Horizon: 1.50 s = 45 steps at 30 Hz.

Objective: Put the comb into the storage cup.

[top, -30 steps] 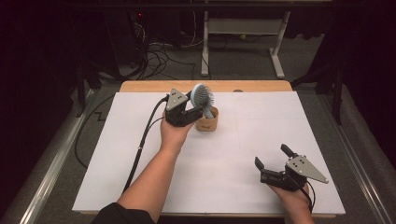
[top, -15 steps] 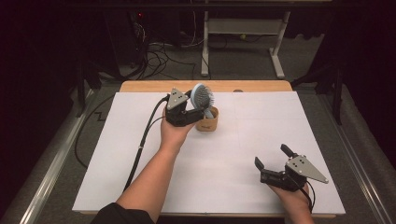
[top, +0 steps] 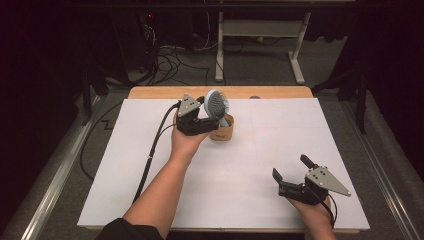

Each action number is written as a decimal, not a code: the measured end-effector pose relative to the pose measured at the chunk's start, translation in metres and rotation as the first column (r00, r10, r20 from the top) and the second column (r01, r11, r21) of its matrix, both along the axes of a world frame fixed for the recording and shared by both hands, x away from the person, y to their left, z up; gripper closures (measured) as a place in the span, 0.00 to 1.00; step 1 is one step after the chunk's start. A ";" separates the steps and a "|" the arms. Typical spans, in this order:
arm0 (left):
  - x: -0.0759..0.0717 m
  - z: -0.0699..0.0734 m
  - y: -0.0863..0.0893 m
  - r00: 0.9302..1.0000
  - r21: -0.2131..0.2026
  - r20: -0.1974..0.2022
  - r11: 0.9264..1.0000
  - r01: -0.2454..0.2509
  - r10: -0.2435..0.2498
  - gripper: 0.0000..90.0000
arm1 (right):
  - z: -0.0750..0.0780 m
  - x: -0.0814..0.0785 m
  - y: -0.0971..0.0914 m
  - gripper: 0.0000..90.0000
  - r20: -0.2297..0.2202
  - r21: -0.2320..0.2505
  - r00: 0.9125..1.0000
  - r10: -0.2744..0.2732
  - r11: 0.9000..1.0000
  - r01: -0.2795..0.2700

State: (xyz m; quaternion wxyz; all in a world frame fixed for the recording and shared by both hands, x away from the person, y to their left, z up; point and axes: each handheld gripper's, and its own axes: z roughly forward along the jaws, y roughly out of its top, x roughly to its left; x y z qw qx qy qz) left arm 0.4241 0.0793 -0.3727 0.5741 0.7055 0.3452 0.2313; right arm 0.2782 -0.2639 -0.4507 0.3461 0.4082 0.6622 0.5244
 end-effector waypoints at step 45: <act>-0.032 -0.026 0.044 0.998 -0.025 -0.036 0.998 0.053 -0.054 0.01 | 0.000 -0.002 0.002 0.00 0.005 -0.012 1.000 -0.004 1.000 0.004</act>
